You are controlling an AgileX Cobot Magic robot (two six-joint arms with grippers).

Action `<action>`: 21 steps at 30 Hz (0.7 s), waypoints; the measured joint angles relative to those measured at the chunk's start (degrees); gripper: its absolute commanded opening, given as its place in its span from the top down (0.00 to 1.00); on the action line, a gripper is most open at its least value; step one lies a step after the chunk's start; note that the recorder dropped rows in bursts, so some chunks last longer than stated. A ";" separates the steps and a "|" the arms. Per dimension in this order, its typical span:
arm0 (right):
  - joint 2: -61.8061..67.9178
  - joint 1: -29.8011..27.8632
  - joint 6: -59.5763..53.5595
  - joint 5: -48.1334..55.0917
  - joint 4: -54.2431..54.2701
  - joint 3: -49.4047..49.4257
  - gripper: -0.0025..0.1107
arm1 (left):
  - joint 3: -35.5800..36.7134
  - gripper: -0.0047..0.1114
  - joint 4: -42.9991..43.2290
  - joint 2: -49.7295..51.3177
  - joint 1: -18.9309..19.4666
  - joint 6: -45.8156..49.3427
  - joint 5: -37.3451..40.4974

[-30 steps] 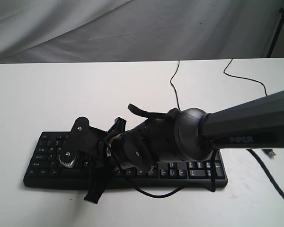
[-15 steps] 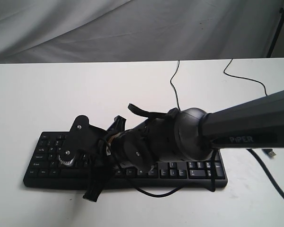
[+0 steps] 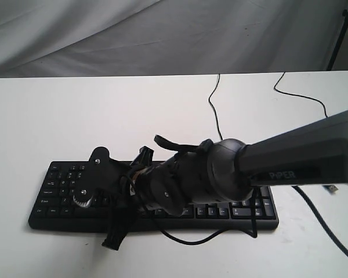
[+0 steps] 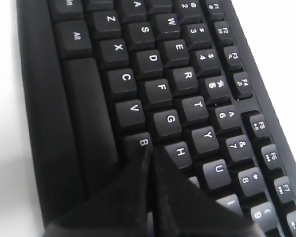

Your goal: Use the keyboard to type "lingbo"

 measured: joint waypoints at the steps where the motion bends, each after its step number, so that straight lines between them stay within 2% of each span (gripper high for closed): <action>1: 0.00 0.00 0.00 0.00 0.00 0.00 0.98 | 0.00 0.95 0.00 0.00 0.00 0.00 0.00; 10: -2.84 0.00 0.00 0.57 0.00 -0.19 0.98 | 0.00 0.95 0.00 0.00 0.00 0.00 0.00; 21: 1.34 0.00 0.00 4.73 -1.31 -8.17 0.98 | 0.00 0.95 0.00 0.00 0.00 0.00 0.00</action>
